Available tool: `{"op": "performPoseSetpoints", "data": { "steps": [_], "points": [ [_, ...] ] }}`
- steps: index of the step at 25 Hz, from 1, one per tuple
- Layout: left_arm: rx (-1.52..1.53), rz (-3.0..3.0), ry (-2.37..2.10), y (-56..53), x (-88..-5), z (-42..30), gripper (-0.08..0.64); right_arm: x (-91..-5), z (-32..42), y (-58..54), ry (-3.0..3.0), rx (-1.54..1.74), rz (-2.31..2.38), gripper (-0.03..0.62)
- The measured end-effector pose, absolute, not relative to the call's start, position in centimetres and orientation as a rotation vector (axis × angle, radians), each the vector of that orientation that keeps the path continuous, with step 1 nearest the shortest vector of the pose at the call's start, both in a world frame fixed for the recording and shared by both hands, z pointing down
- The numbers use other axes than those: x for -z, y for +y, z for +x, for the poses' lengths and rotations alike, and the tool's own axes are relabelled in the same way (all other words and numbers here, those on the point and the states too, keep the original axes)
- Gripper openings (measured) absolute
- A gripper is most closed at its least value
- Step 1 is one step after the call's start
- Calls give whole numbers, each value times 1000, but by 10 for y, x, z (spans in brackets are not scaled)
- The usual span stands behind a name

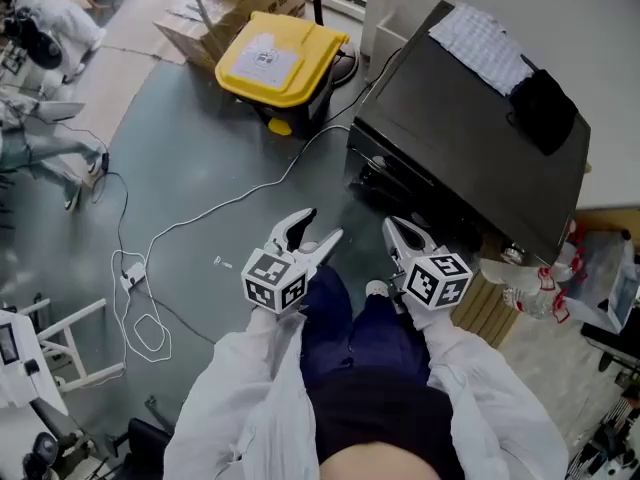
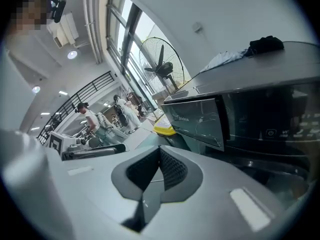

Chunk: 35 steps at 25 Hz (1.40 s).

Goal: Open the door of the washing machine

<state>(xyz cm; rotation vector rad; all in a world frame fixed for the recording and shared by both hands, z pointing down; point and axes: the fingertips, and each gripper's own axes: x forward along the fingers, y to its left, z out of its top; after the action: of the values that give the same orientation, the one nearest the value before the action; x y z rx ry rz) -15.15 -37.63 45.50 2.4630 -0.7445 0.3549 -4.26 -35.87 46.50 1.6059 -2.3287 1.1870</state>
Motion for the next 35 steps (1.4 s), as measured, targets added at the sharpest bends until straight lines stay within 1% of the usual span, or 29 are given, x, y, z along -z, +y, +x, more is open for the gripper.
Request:
{"op": "performPoseSetpoints", "data": {
  "steps": [4,12,14,20,27,35],
  "points": [
    [-441,2522,-579,-401,-467,-146,265,-478,-51,-376,-2252,-1219,1708,8],
    [-623,2602,-254,-425,-508,-127,264,-500,-39,-376,-2024,-1276,1975,8],
    [-668,2639,-191,-429,-522,-120,251,-509,-35,-373,-1966,-1283,2027,8],
    [-816,2699,7,-435,-572,-99,250,-539,-29,-371,-1836,-1325,2132,8],
    [-945,2744,160,-435,-622,-69,250,-563,-25,-353,-1713,-1387,2209,8],
    [-1118,2779,273,-428,-679,-42,250,-589,-24,-344,-1673,-1379,2143,8]
  ]
}}
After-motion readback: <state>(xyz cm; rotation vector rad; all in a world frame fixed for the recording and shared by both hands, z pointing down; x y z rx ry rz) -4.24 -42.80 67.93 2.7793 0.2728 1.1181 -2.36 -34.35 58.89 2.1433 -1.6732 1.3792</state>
